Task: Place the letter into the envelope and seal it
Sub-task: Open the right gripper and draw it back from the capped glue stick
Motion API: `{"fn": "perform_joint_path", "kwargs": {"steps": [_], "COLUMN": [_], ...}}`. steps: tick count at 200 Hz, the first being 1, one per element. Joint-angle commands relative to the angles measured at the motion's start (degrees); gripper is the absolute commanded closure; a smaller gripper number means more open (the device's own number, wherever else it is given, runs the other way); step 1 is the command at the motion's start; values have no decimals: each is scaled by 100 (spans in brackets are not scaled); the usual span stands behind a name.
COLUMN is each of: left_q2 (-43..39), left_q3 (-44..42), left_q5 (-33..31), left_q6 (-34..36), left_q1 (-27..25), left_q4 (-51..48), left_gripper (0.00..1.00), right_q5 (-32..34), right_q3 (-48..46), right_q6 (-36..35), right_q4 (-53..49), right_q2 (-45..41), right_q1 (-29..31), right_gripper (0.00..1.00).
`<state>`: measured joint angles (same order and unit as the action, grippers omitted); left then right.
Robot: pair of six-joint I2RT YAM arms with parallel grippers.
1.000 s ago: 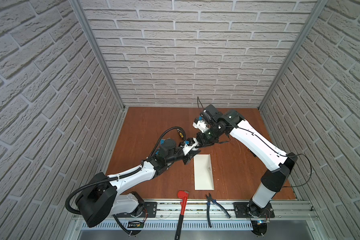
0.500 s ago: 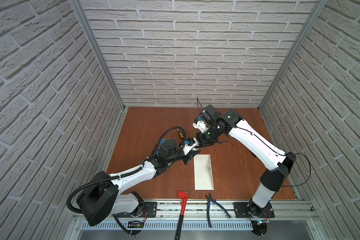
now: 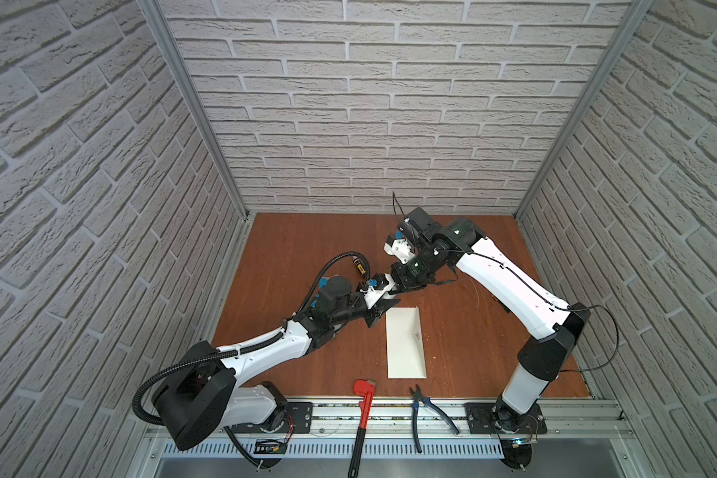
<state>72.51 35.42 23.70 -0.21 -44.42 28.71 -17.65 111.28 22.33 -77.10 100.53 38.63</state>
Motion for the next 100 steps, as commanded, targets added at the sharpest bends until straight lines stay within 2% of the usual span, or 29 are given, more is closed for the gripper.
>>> {"fn": "perform_joint_path", "kwargs": {"steps": [1, 100], "left_q2": [-202, -256], "left_q3": [274, 93], "left_q5": [398, 381], "left_q6": [62, 48], "left_q1": [-76, 23], "left_q4": [1427, 1418], "left_gripper": [100, 100], "right_q5": [-276, -40], "right_q3": [152, 763], "right_q6": [30, -43], "right_q4": [334, -62], "right_q2": [186, 184], "right_q1": [145, 109], "right_gripper": [71, 61]}}
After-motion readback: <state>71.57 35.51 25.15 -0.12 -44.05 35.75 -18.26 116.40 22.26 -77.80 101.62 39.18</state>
